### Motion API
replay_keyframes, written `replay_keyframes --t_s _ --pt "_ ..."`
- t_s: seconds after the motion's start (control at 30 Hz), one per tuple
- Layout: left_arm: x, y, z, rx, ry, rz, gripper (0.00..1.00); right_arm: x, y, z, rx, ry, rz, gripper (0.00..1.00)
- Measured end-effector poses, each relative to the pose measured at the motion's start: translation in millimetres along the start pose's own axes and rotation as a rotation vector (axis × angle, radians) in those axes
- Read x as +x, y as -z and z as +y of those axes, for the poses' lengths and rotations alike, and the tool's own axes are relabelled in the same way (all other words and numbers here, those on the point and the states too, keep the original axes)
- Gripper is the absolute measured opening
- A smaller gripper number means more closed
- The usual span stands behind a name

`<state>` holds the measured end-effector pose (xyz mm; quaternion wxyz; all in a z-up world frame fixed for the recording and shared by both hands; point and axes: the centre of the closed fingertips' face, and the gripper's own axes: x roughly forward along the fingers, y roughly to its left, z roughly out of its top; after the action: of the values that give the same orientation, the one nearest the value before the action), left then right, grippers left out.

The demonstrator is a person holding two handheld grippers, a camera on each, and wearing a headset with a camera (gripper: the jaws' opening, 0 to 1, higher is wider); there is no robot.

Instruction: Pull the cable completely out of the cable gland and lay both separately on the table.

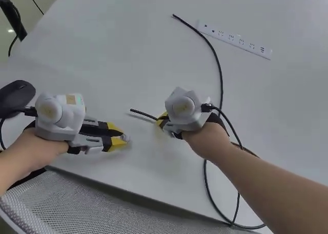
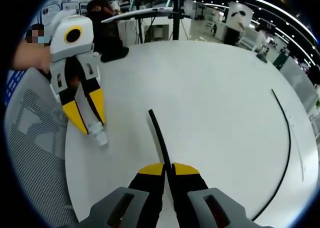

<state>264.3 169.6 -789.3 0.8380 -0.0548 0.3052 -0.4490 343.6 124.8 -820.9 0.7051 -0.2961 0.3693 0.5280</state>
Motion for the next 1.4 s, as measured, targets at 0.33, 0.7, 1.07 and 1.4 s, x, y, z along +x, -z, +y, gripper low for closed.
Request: replay_keyframes --t_s 0.33,0.7,1.07,1.4 --pt "1.4 11.3 2.1 -0.004 -0.001 0.027 0.15 2.8 2.0 1.1 0.010 0.001 -0.005 0.01" --pt "1.4 17.1 4.1 -0.005 -0.016 0.053 0.15 2.7 1.3 1.8 0.011 0.008 -0.009 0.02" --pt "-2.1 20.2 10.2 -0.025 -0.033 0.067 0.16 3.7 0.3 1.1 -0.001 0.017 -0.001 0.03" --pt "-1.2 15.1 12.3 -0.058 -0.036 0.045 0.22 0.4 -3.8 -4.4 0.011 0.041 -0.018 0.16"
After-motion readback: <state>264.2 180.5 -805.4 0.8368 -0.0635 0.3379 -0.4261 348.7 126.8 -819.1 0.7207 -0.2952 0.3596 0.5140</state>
